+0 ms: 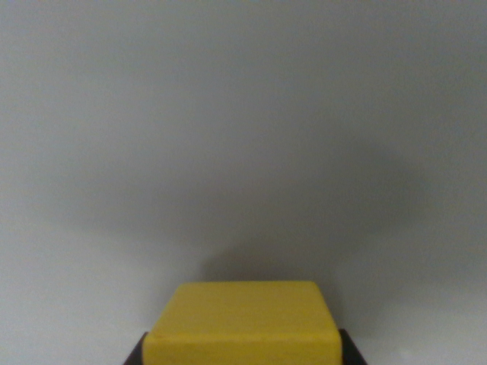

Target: Pick yellow cube

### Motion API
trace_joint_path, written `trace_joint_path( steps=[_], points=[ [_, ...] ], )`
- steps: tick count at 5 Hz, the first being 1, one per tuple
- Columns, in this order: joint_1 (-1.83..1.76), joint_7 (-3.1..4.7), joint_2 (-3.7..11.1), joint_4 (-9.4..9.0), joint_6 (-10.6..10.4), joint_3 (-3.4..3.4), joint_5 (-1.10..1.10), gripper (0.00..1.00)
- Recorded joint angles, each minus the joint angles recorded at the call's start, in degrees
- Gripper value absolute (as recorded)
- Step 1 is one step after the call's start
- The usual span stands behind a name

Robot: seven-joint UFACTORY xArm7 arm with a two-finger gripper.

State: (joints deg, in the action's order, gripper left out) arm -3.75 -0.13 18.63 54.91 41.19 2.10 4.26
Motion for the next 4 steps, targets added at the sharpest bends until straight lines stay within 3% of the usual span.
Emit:
trace_joint_path(
  steps=[4],
  points=[
    [0.01, -0.13, -0.8, 1.68, 2.48, -0.02, -0.04, 1.0]
  ],
)
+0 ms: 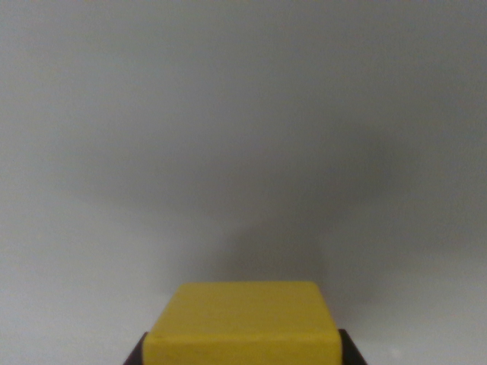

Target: Pick yellow cube

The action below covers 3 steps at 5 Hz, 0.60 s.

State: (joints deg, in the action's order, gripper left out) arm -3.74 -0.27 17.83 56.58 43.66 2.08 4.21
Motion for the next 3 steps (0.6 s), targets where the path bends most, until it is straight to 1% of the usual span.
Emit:
trace_joint_path(
  steps=[1, 2, 3],
  points=[
    [0.01, -0.09, -0.53, 1.12, 1.65, -0.01, -0.03, 1.0],
    [0.01, -0.09, -0.53, 1.12, 1.65, -0.01, -0.03, 1.0],
    [0.02, -0.18, -1.1, 2.31, 3.41, -0.02, -0.06, 1.0]
  ],
)
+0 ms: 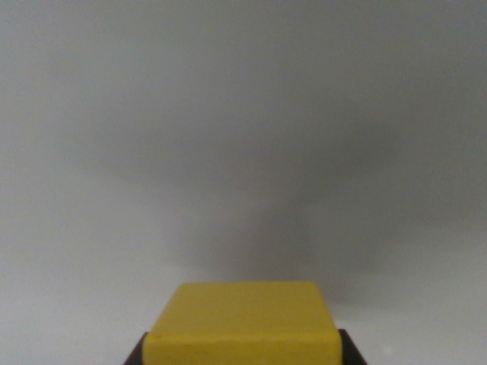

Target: Pick yellow cube

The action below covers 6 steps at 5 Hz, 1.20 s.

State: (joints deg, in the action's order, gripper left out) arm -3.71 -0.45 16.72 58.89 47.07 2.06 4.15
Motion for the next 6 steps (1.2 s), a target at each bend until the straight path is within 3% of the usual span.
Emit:
trace_joint_path(
  steps=[1, 2, 3, 4, 5, 6],
  points=[
    [0.0, 0.0, 0.0, 0.0, 0.0, 0.0, 0.0, 1.0],
    [0.01, -0.12, -0.69, 1.45, 2.14, -0.01, -0.04, 1.0],
    [0.01, -0.12, -0.69, 1.45, 2.14, -0.01, -0.04, 1.0],
    [0.03, -0.23, -1.38, 2.88, 4.25, -0.03, -0.07, 1.0],
    [0.03, -0.23, -1.38, 2.88, 4.25, -0.03, -0.07, 1.0],
    [0.04, -0.36, -2.16, 4.51, 6.66, -0.04, -0.12, 1.0]
  ],
)
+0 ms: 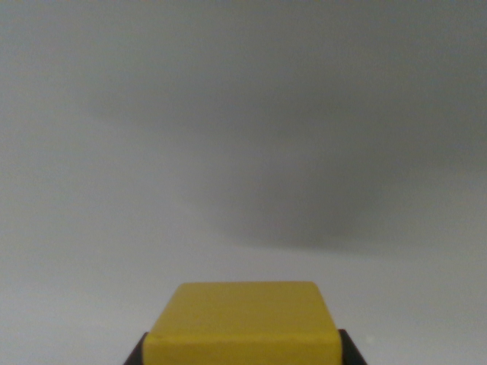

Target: Pick yellow cube

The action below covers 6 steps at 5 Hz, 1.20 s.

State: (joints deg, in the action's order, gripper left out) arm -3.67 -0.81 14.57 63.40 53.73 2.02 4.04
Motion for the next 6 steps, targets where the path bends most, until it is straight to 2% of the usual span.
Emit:
trace_joint_path(
  steps=[1, 2, 3, 4, 5, 6],
  points=[
    [0.0, 0.0, 0.0, 0.0, 0.0, 0.0, 0.0, 1.0],
    [0.01, -0.13, -0.8, 1.68, 2.47, -0.02, -0.04, 1.0],
    [0.01, -0.13, -0.8, 1.68, 2.47, -0.02, -0.04, 1.0],
    [0.03, -0.27, -1.63, 3.42, 5.04, -0.03, -0.09, 1.0],
    [0.03, -0.27, -1.63, 3.42, 5.04, -0.03, -0.09, 1.0],
    [0.05, -0.42, -2.49, 5.22, 7.71, -0.05, -0.14, 1.0]
  ],
)
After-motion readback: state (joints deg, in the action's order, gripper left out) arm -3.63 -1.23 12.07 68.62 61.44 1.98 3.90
